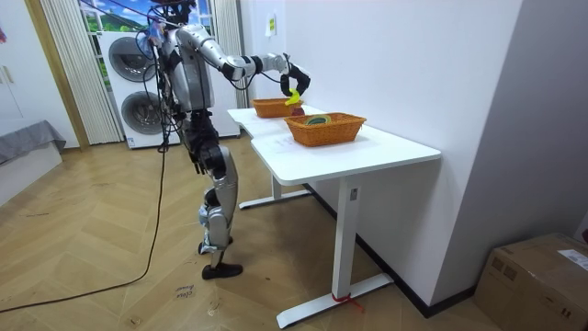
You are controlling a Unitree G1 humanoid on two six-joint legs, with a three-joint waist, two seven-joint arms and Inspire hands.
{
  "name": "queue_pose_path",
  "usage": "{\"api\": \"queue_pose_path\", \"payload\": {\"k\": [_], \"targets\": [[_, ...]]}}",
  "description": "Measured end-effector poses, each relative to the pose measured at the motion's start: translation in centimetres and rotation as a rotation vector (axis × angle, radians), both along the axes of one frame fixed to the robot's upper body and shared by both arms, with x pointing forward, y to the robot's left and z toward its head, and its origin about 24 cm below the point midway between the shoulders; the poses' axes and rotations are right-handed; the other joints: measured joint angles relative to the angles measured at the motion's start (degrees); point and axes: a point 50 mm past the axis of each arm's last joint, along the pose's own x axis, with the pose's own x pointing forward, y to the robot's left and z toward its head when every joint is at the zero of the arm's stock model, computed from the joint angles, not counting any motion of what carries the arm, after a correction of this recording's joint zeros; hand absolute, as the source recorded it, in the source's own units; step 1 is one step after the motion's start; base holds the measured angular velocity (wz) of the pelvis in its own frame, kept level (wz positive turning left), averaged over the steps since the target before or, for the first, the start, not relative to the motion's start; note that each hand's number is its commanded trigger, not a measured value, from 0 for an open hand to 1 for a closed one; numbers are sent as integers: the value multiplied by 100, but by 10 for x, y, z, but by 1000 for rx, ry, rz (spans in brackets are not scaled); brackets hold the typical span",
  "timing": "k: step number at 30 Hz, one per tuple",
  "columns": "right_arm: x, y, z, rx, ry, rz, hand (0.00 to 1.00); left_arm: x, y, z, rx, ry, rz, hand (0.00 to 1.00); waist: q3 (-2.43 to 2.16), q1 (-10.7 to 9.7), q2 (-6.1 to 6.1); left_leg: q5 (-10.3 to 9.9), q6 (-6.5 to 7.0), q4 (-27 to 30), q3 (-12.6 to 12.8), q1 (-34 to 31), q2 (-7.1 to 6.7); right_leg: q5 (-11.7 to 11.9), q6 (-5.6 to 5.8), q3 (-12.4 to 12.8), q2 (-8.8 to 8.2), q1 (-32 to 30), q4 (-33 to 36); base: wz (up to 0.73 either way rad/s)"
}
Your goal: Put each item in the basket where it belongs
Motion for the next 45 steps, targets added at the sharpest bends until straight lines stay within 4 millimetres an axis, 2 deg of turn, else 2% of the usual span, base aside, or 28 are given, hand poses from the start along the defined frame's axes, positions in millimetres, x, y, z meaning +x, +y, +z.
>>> {"api": "queue_pose_path", "payload": {"k": [5, 6, 7, 10, 13, 15, 17, 22, 24, 26, 31, 33, 39, 45], "targets": [[-1, 8, 10, 6, -71, 37, 100, -7, -4, -2, -15, 14, 4, 0, 18, 35, -45, 3, 0, -77, -30, 73, -39, -70, 13, 70, -11, 69, -18, 1], [-1, 9, 12, 10, -82, 37, 100, -9, -4, -2, -15, 17, 5, 0, -6, 36, -80, 6, -1, -99, -47, 83, -56, -95, 19, 69, -20, 72, -13, 8], [-1, 9, 13, 14, -87, 37, 100, -9, -4, -2, -14, 16, 5, 0, -9, 37, -99, 6, -2, -103, -52, 87, -58, -99, 21, 68, -20, 75, -16, 9], [0, 10, 16, 17, -112, 30, 100, -5, -5, 0, -18, -5, -7, 0, 21, 98, -174, 6, -1, -96, -90, 120, -66, -102, 22, 69, -21, 85, -24, 3], [1, 10, 16, 20, -125, 24, 100, -6, -6, 0, -25, -8, -13, 0, 43, 211, -149, 4, 2, -117, -134, 171, -82, -101, 27, -15, -44, 142, -21, 7], [1, 10, 18, 17, -153, 13, 100, -4, -6, 1, -20, -12, -21, 0, 79, 324, -100, 2, 2, -145, -186, 208, -86, -100, 28, -50, -44, 176, -22, 8], [1, 9, 19, 19, -173, 3, 100, -4, -6, 0, -14, -7, -27, 0, 91, 350, -68, 2, 1, -197, -226, 208, -89, -101, 28, -93, -44, 191, -21, 11], [2, 10, 20, 29, -214, -16, 100, -12, -5, 0, 0, 13, -27, 0, 70, 404, 0, 6, -1, -201, -373, 168, -125, -118, 57, -236, -61, 243, -25, 15], [2, 12, 19, 38, -221, -15, 100, -15, -6, 0, 0, 21, -23, 0, 32, 476, 11, 6, 1, -201, -405, 177, -147, -134, 84, -284, -77, 275, -24, 13], [2, 13, 18, 37, -217, -10, 100, -18, -6, 0, 0, 26, -22, 0, 23, 494, 5, 15, 12, -195, -513, 177, -182, -141, 95, -365, -95, 312, -23, 24], [4, 26, 14, 52, -214, 22, 100, -24, -6, -1, -7, 46, -17, 0, 5, 604, -23, 16, 19, -192, -579, 243, -207, -149, 108, -428, -108, 407, -19, 11], [4, 26, 15, 53, -215, 19, 100, -28, -6, 0, -21, 58, -16, 0, 4, 663, -25, 16, 20, -187, -655, 285, -222, -149, 109, -466, -114, 462, -19, 11], [3, 32, 11, 48, -215, 34, 100, -32, -6, 1, -42, 74, -29, 0, 31, 787, -3, 16, 16, -197, -671, 423, -230, -181, 152, -421, -115, 589, -22, 3], [2, 35, 16, 57, -255, 43, 100, -31, -7, 1, -72, 76, -37, 0, 35, 784, -37, 38, 30, -193, -658, 467, -295, -267, 128, -381, -176, 594, -15, 0]]}}
